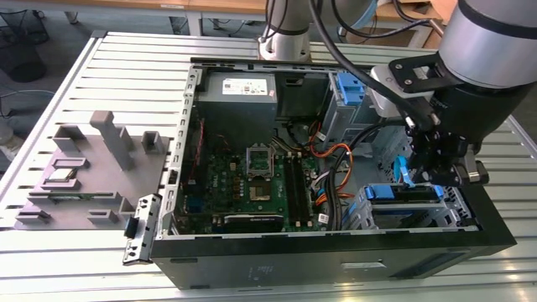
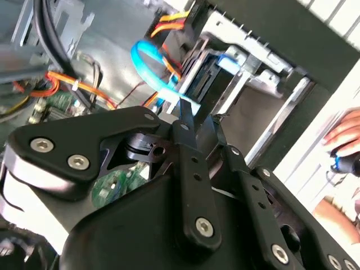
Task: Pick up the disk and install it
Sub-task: 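Insert the first disk wire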
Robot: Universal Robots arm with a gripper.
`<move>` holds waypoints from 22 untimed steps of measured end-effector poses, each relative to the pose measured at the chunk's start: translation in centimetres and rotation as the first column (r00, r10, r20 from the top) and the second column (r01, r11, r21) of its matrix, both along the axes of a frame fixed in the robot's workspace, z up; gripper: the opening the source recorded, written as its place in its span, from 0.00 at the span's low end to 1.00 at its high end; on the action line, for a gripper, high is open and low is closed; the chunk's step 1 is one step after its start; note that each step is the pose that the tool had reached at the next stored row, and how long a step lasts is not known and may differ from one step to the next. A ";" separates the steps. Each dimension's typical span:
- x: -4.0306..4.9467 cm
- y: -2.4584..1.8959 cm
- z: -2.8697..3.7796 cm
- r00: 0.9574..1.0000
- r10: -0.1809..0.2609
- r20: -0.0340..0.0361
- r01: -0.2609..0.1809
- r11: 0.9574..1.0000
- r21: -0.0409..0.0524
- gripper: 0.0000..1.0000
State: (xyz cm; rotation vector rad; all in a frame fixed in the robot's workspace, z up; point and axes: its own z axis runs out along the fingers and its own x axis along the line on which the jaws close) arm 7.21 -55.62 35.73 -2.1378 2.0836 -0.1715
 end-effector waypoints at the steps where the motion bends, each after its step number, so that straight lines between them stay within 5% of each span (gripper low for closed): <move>1: 0.03 0.00 -0.02 1.000 0.000 -0.018 0.000 1.000 0.000 0.29; 6: 0.23 0.00 -0.08 0.994 0.000 -0.108 0.000 1.000 0.000 0.29; 10: 0.36 0.00 -0.13 0.984 0.000 -0.181 0.000 1.000 0.000 0.29; 11: 0.37 0.00 -0.13 0.981 0.000 -0.194 0.000 1.000 0.000 0.29; 22: 0.38 0.21 -0.13 0.980 0.000 -0.198 0.000 1.000 0.000 0.29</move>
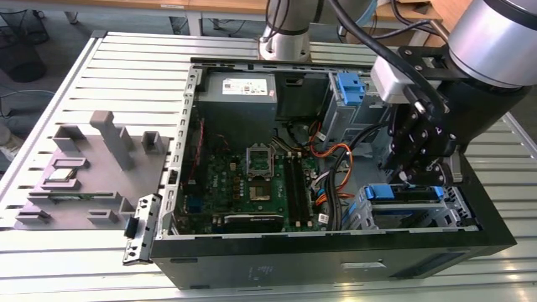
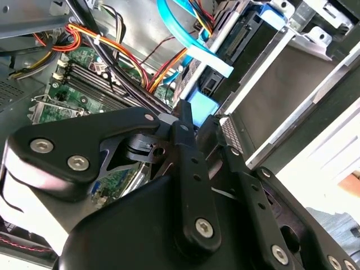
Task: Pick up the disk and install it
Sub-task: 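Insert the first disk wire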
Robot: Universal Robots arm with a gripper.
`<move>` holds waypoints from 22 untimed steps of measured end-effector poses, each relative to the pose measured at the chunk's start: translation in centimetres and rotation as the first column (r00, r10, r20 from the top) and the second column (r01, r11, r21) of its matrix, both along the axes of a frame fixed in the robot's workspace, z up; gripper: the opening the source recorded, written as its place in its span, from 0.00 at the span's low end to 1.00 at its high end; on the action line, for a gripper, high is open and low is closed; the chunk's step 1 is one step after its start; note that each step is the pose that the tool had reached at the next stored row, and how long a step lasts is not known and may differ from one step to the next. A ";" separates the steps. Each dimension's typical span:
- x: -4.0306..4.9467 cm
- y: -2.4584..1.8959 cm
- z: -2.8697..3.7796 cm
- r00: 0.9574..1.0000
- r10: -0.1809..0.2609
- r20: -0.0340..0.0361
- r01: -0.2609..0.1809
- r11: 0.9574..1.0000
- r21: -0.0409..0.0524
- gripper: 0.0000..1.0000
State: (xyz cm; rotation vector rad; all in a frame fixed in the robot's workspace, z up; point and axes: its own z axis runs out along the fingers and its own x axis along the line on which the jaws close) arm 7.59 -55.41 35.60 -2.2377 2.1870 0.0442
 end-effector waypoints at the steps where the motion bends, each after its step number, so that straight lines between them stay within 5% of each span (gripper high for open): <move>1: 0.00 0.05 0.00 1.000 0.000 0.000 0.000 1.000 0.000 0.29; 9: 0.69 0.16 0.00 1.000 0.000 -0.001 0.000 1.000 0.000 0.29; 22: 3.55 0.16 0.00 1.000 0.000 -0.002 0.000 1.000 0.000 0.29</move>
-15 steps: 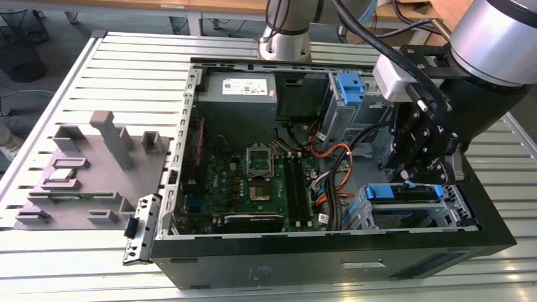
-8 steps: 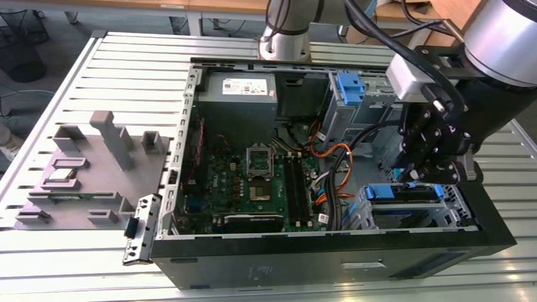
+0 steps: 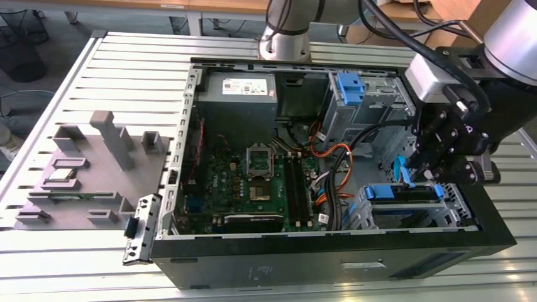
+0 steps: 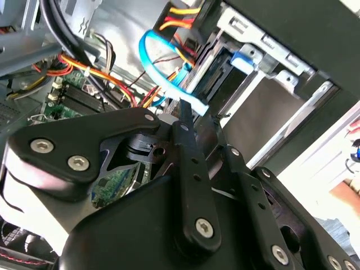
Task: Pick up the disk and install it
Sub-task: 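Insert the first disk wire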
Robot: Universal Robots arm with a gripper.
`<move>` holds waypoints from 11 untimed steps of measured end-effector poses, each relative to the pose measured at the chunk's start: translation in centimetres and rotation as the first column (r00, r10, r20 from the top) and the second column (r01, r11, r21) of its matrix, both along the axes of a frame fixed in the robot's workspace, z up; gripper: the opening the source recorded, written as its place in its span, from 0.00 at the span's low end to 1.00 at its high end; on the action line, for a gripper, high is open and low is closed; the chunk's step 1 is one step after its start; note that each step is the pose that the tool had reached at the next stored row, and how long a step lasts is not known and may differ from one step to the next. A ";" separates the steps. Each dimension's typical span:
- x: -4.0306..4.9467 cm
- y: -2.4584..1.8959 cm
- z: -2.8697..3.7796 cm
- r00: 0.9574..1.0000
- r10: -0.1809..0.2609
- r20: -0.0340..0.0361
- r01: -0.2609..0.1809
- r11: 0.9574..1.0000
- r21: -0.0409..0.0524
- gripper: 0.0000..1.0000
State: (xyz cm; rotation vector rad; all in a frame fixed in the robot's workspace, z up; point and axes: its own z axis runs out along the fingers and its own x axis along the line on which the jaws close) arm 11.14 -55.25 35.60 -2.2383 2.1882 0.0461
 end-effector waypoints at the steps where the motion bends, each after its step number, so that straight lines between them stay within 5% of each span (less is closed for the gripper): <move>1: 0.21 0.00 -0.01 1.000 0.000 0.000 0.000 1.000 0.000 0.29; 11: 0.52 0.00 0.56 1.000 0.000 0.000 0.000 1.000 0.003 0.29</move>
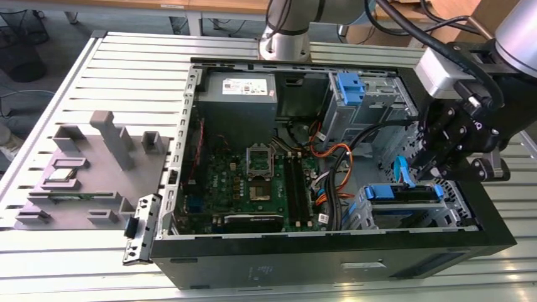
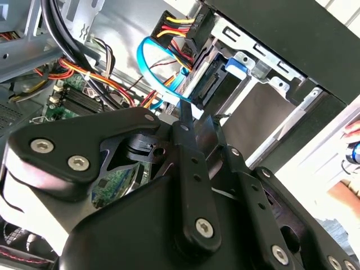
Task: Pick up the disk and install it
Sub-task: 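Insert the first disk wire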
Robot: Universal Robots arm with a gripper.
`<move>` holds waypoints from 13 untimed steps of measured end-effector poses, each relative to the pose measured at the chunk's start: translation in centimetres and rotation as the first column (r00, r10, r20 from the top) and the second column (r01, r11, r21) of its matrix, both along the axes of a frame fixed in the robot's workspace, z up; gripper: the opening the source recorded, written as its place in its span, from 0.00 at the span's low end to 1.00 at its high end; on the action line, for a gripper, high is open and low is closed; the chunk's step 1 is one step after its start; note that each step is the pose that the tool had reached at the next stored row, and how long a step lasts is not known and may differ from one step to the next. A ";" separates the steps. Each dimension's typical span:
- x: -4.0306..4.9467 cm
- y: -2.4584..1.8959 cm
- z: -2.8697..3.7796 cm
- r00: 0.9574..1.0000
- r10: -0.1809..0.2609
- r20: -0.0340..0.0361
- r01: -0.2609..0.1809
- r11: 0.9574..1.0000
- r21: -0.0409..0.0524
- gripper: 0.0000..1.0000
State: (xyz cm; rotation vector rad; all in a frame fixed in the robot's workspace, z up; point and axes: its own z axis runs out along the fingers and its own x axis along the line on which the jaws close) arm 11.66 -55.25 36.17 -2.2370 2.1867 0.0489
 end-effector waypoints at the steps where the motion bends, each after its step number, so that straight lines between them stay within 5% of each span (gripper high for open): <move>1: 0.01 0.00 0.10 1.000 0.000 0.000 0.000 1.000 0.000 0.29; 13: 0.06 0.00 0.80 1.000 0.000 0.000 0.000 1.000 0.003 0.29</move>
